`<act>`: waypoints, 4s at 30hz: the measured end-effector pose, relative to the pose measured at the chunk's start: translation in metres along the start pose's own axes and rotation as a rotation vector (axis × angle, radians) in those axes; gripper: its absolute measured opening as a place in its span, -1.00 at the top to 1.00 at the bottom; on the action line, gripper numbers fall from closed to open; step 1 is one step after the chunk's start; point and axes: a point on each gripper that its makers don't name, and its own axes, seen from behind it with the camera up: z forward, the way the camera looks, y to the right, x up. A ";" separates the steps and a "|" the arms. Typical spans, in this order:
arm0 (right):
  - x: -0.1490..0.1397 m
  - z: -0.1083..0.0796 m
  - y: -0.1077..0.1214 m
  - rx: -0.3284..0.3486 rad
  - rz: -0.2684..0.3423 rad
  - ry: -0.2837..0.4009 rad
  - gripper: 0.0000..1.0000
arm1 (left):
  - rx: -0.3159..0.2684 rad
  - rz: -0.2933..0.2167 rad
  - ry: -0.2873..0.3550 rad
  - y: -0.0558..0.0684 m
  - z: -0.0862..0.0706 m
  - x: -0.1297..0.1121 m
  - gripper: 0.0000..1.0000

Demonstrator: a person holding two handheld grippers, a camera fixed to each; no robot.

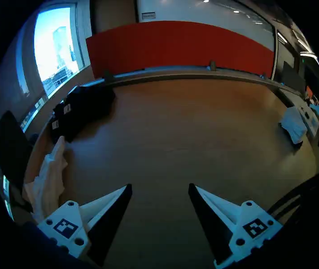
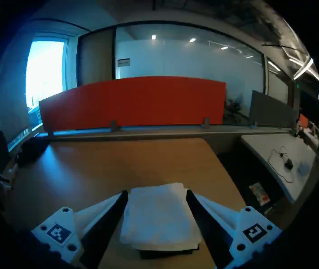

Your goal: Fold towel

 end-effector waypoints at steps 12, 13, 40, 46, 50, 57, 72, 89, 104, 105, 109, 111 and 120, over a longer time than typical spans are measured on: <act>0.031 0.000 -0.006 -0.013 -0.018 0.105 -1.00 | 0.014 -0.003 0.072 -0.004 0.000 0.024 -0.86; 0.036 -0.002 -0.007 -0.019 -0.022 0.125 -1.00 | 0.016 -0.004 0.087 -0.005 -0.001 0.028 -0.86; 0.089 -0.022 -0.051 -0.035 -0.075 0.305 -1.00 | 0.017 -0.114 0.498 -0.016 -0.039 0.148 -0.87; 0.098 -0.023 -0.082 -0.006 -0.074 0.325 -1.00 | 0.007 -0.123 0.538 -0.017 -0.047 0.159 -0.86; 0.101 -0.022 -0.105 0.014 -0.084 0.333 -1.00 | 0.005 -0.134 0.559 -0.019 -0.052 0.165 -0.86; 0.110 -0.022 -0.138 0.030 -0.081 0.353 -1.00 | -0.005 -0.143 0.570 -0.020 -0.052 0.166 -0.86; 0.128 -0.026 -0.165 0.052 -0.075 0.365 -1.00 | -0.014 -0.148 0.612 -0.018 -0.060 0.175 -0.86; 0.159 -0.036 -0.180 0.103 0.020 0.385 -1.00 | 0.050 -0.122 0.671 -0.029 -0.055 0.169 -0.86; 0.148 -0.033 -0.208 0.095 0.008 0.389 -1.00 | 0.053 -0.120 0.718 -0.046 -0.023 0.133 -0.86; 0.146 -0.033 -0.209 0.094 0.008 0.389 -1.00 | 0.052 -0.124 0.720 -0.047 -0.021 0.129 -0.86; 0.135 -0.032 -0.213 0.091 0.000 0.380 -1.00 | 0.043 -0.135 0.715 -0.048 -0.008 0.113 -0.86; 0.129 -0.029 -0.214 0.090 -0.003 0.373 -1.00 | 0.042 -0.134 0.715 -0.048 -0.002 0.106 -0.86; 0.110 -0.020 -0.219 0.096 -0.020 0.373 -1.00 | 0.053 -0.132 0.738 -0.048 0.018 0.083 -0.86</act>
